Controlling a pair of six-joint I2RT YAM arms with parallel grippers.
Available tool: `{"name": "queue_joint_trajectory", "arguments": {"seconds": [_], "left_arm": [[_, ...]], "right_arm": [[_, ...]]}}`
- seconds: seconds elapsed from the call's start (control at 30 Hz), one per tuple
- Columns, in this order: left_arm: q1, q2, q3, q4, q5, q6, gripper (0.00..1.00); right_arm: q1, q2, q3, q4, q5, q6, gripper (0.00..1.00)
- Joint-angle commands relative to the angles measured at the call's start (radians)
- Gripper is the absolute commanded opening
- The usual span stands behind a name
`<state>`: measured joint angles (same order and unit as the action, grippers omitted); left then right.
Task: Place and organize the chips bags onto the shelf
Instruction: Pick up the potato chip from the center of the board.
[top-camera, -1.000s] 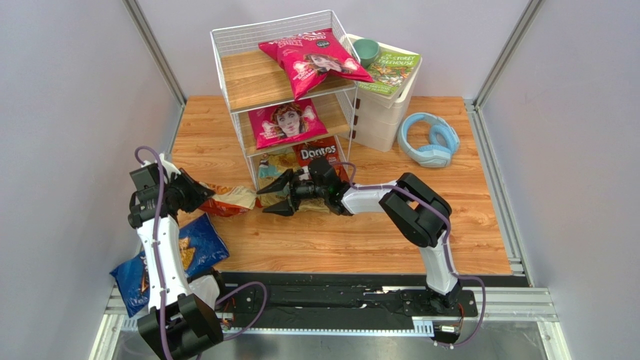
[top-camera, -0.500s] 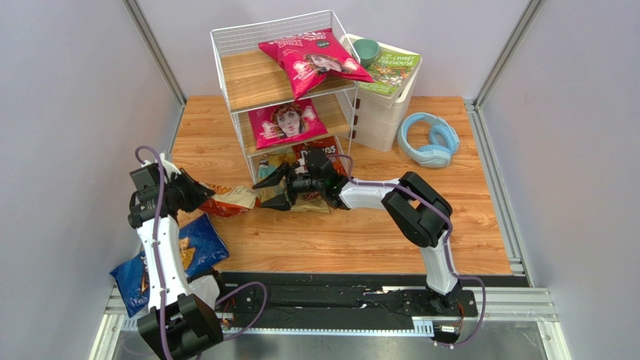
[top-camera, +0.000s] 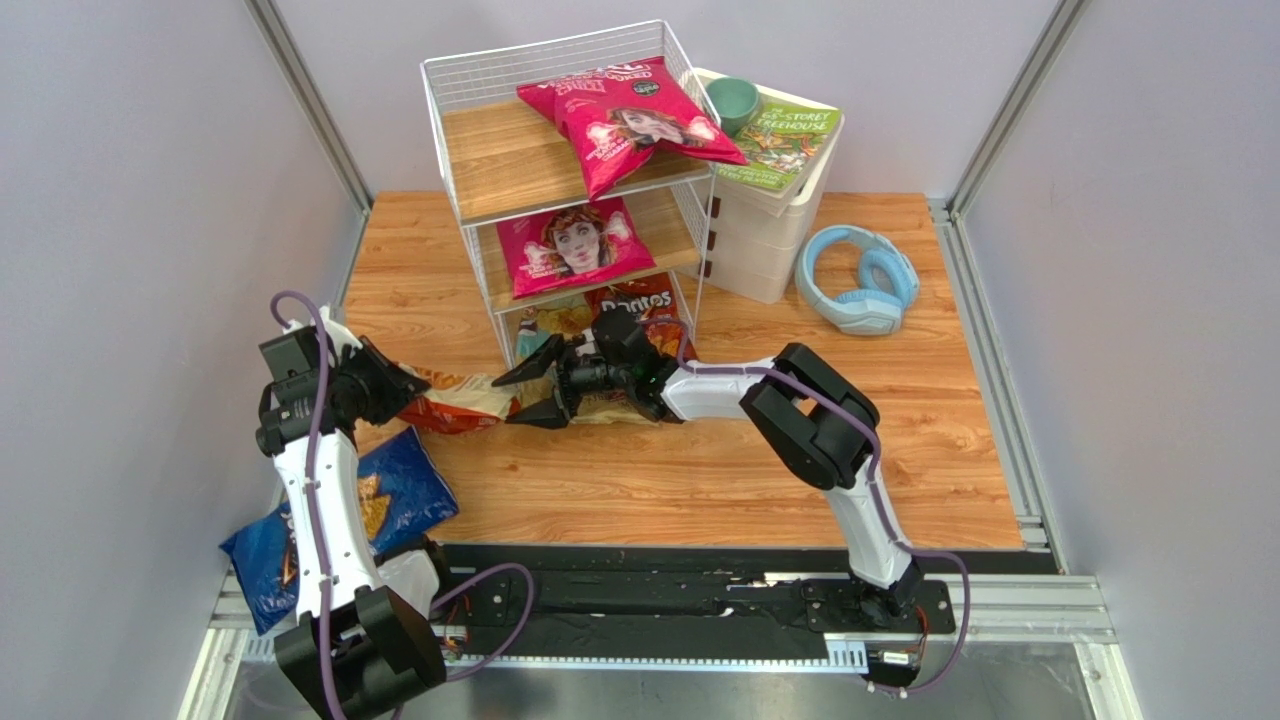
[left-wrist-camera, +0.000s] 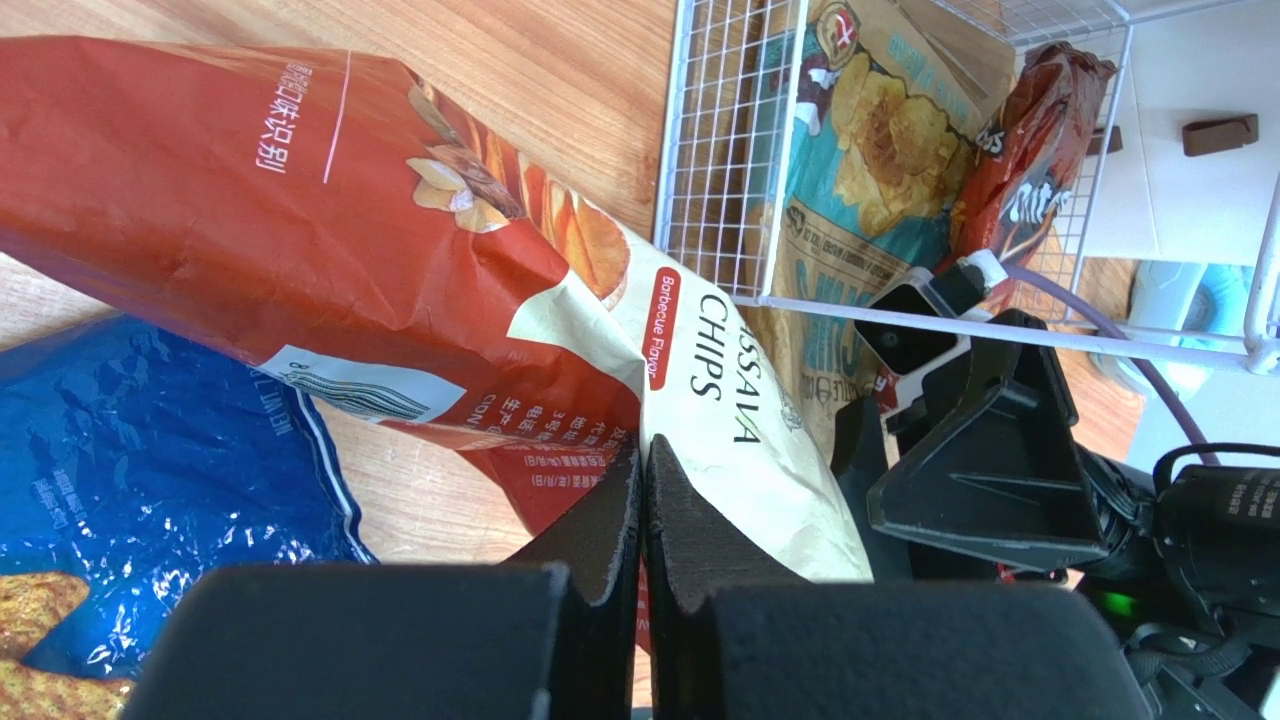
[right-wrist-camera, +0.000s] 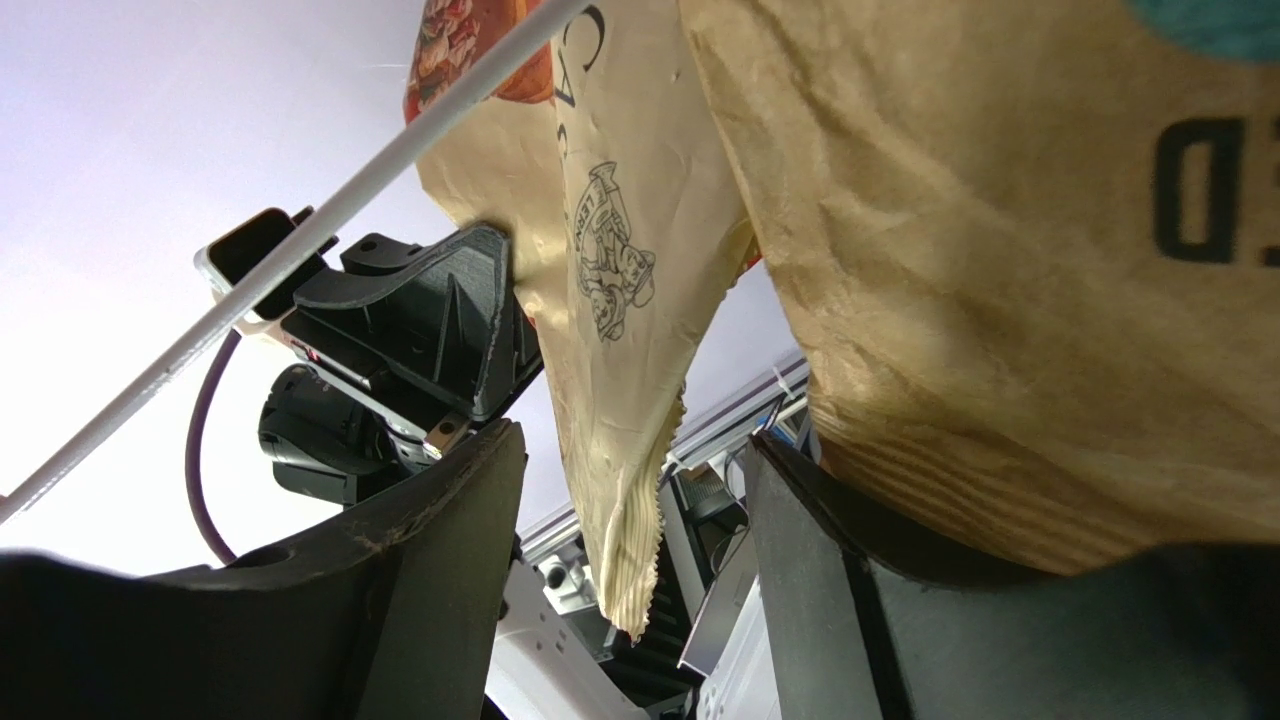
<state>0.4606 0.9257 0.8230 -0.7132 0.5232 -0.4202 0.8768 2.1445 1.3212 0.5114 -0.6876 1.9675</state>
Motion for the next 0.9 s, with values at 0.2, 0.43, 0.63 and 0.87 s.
{"name": "queue_joint_trajectory", "arguments": {"seconds": [0.2,0.43,0.63,0.87], "left_arm": [[0.003,-0.008,-0.016,0.058,0.055,-0.005,0.0],[0.003,-0.01,-0.021,0.069,0.066,-0.008,0.0],[0.003,-0.011,-0.03,0.087,0.077,-0.017,0.0],[0.003,-0.01,-0.035,0.098,0.075,-0.022,0.0]], "right_arm": [[0.014,0.038,0.065,-0.01,0.017,-0.004,0.61],[0.047,0.112,0.153,-0.022,0.042,0.034,0.61],[0.06,0.14,0.182,-0.036,0.059,0.05,0.6],[0.08,0.184,0.242,-0.039,0.072,0.071,0.42]]}}
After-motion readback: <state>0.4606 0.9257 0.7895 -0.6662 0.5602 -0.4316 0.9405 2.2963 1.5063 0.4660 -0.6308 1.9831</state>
